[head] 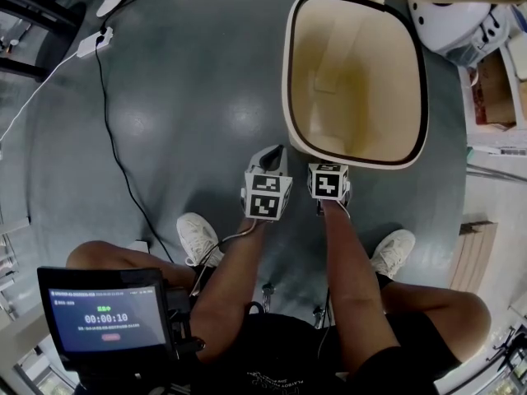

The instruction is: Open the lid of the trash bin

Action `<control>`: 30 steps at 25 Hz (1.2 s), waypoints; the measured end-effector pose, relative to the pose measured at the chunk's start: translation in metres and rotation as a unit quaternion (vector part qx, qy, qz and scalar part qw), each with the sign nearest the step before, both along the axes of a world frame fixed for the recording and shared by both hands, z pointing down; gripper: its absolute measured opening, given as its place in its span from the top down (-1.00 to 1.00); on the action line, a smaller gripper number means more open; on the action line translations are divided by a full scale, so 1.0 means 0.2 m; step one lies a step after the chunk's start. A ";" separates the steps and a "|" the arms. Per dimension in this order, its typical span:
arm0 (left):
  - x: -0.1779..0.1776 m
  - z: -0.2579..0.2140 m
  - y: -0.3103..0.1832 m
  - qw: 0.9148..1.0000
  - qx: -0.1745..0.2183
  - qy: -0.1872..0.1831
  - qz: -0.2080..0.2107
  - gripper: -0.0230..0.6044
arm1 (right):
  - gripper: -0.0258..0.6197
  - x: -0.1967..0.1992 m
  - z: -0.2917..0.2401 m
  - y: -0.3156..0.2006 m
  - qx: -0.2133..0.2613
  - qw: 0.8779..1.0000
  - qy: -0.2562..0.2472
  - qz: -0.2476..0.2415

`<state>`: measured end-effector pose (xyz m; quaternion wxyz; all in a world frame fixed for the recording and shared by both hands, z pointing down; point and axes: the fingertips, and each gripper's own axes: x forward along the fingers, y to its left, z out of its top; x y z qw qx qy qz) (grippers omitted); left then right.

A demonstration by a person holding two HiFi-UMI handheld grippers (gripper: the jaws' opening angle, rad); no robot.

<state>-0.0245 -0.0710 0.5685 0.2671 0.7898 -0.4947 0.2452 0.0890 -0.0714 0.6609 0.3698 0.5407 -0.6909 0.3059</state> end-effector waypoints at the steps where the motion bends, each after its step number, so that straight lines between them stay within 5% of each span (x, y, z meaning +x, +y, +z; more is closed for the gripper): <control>1: 0.00 0.00 0.00 1.000 -0.002 0.003 -0.002 0.94 | 0.91 0.00 0.00 0.00 -0.001 1.000 0.000 0.001; 30: -0.02 0.01 0.01 1.000 -0.009 -0.002 -0.003 0.94 | 0.91 0.00 -0.01 0.01 0.010 1.000 -0.012 0.024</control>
